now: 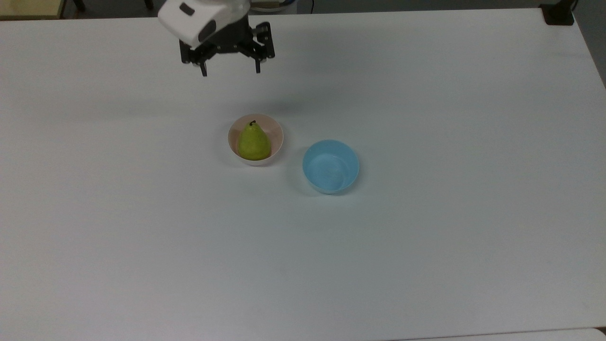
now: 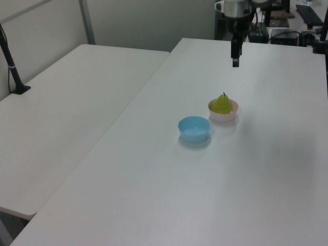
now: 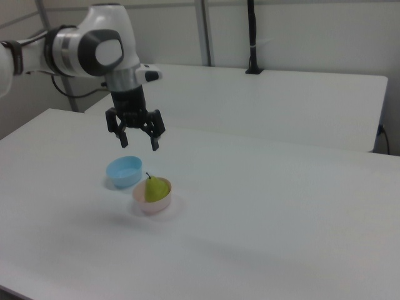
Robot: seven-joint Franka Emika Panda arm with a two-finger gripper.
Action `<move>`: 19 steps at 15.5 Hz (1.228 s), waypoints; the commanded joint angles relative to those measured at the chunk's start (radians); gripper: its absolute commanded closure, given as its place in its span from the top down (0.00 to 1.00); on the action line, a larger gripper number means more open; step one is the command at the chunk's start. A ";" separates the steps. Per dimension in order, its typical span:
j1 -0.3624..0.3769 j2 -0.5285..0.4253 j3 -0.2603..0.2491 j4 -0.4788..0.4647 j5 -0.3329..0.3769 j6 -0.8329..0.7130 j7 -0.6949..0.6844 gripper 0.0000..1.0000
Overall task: Pick up a pear from the bowl
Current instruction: 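Lower the open gripper down over the green pear in the pink bowl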
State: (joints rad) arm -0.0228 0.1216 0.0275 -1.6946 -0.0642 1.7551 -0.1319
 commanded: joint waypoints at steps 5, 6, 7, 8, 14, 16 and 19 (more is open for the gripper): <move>0.014 0.082 0.005 -0.075 0.004 0.118 -0.011 1.00; 0.026 0.092 0.005 -0.085 0.003 0.136 -0.011 1.00; 0.036 0.108 0.005 -0.086 -0.002 0.148 -0.011 1.00; 0.038 0.122 0.003 -0.088 -0.015 0.153 -0.011 1.00; 0.060 0.191 0.005 -0.088 -0.055 0.234 0.080 0.95; 0.060 0.211 0.005 -0.086 -0.063 0.242 0.081 0.89; 0.061 0.231 0.005 -0.088 -0.063 0.277 0.081 0.85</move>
State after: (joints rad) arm 0.0279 0.3426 0.0363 -1.7668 -0.1074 1.9868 -0.0781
